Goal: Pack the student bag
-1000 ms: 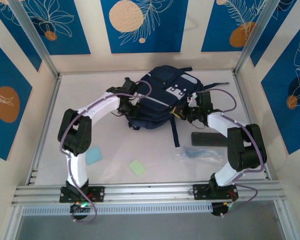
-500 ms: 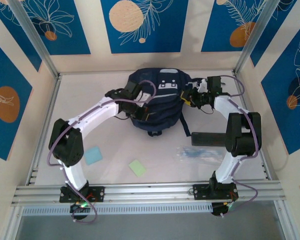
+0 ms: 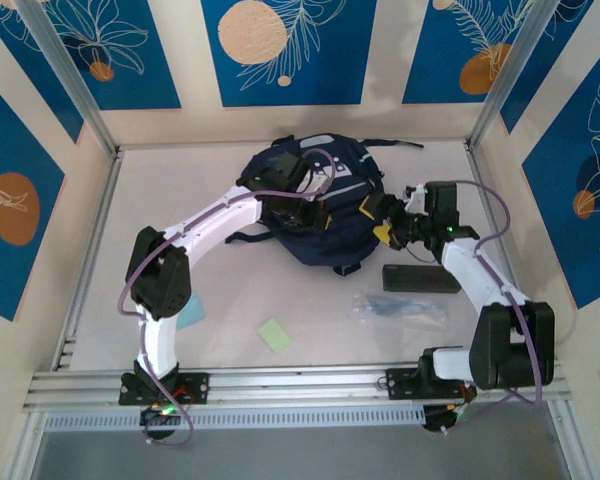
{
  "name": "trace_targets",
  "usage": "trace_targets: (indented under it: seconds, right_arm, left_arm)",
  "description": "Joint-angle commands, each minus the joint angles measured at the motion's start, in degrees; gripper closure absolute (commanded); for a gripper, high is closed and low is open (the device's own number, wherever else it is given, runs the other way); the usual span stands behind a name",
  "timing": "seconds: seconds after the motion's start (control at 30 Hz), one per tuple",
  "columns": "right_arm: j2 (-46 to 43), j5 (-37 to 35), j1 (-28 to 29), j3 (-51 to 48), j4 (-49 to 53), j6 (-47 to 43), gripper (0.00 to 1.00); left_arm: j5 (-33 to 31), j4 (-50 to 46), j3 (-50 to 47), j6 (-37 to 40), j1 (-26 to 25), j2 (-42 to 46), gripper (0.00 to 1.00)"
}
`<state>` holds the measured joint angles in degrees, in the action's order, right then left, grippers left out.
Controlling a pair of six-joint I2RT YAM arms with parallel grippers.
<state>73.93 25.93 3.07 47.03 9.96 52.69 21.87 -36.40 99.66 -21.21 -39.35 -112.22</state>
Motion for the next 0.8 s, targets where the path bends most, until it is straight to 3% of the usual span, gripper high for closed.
trace_targets:
  seconds: [0.0,0.1,0.2,0.33,0.4,0.53,0.57,0.77]
  right_arm:
    - [-2.30,0.84,1.91,-4.12,1.39,4.31,0.12]
    - [-2.99,-1.26,4.68,-6.80,-0.73,6.72,0.08]
    - [-0.40,-2.02,7.07,-8.88,-9.51,11.17,0.07]
    - [6.27,-7.23,10.26,-6.21,-14.80,13.49,0.12]
    - [9.83,-10.55,11.40,-4.91,-16.27,14.10,0.22]
    - [15.44,-13.37,11.91,-4.51,-22.57,16.38,0.95]
    - [16.09,-13.94,11.87,-4.71,-23.55,16.81,1.00]
    - [13.22,-16.62,11.33,-5.44,-22.40,14.58,1.00]
  left_arm:
    - [1.39,5.27,3.66,-2.06,0.12,0.71,1.00]
    - [1.71,5.51,3.40,-2.66,-0.01,1.52,1.00]
    - [2.71,6.01,2.55,-3.53,-0.45,2.25,1.00]
    - [3.79,6.51,0.35,-4.32,-1.49,3.62,1.00]
    - [4.81,7.34,-1.37,-5.16,-1.69,4.45,1.00]
    - [5.85,9.55,-5.97,-6.88,-1.86,6.34,1.00]
    - [5.78,9.76,-7.03,-7.04,-1.86,6.76,1.00]
    - [1.38,1.05,-9.57,0.02,-1.45,7.99,1.00]
